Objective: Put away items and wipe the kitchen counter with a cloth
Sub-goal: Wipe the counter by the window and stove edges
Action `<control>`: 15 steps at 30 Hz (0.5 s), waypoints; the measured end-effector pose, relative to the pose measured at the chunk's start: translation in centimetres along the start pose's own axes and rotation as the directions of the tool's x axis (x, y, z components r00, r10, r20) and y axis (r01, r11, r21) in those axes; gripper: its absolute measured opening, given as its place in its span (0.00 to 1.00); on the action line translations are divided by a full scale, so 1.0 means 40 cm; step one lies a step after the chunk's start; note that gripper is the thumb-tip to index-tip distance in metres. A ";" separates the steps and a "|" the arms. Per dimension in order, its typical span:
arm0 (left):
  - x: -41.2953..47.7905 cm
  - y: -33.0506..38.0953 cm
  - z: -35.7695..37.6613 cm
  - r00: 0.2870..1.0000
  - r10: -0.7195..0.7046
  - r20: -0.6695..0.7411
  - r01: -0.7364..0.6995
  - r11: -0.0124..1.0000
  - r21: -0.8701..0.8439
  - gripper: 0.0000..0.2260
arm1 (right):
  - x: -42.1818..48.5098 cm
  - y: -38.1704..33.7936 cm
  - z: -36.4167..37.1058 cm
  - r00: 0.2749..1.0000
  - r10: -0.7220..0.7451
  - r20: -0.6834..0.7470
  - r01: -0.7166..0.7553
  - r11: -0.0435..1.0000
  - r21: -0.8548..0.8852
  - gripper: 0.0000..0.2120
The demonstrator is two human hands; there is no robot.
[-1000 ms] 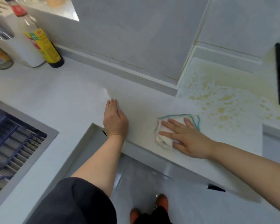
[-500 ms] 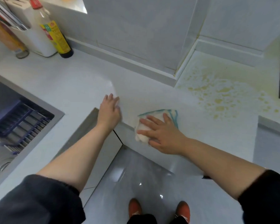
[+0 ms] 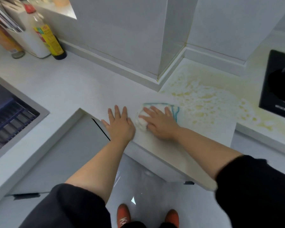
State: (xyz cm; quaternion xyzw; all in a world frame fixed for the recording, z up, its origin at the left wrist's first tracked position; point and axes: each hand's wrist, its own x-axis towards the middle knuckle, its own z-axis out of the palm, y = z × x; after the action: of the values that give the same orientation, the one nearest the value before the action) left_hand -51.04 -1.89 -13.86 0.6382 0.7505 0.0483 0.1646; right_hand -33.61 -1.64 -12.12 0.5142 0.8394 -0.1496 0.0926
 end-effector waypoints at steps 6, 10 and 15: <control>-0.055 0.096 0.032 1.000 -0.017 0.001 0.017 0.998 0.056 0.23 | -0.324 0.176 0.088 0.916 -0.401 -0.019 0.392 0.904 -0.168 0.24; -0.053 0.097 0.051 0.999 -0.004 -0.040 0.008 0.995 0.102 0.24 | -0.244 0.207 0.076 0.913 -0.407 -0.018 0.395 0.896 -0.204 0.24; -0.052 0.099 0.053 0.999 -0.013 -0.048 0.018 0.995 0.101 0.24 | -0.001 0.152 0.000 0.985 -0.110 -0.131 0.099 0.991 -0.087 0.27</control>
State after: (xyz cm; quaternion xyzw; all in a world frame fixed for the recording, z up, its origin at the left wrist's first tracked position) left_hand -46.39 -3.49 -14.35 0.6384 0.7607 0.0240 0.1148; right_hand -28.16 0.92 -13.04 0.4740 0.8751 -0.0851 0.0482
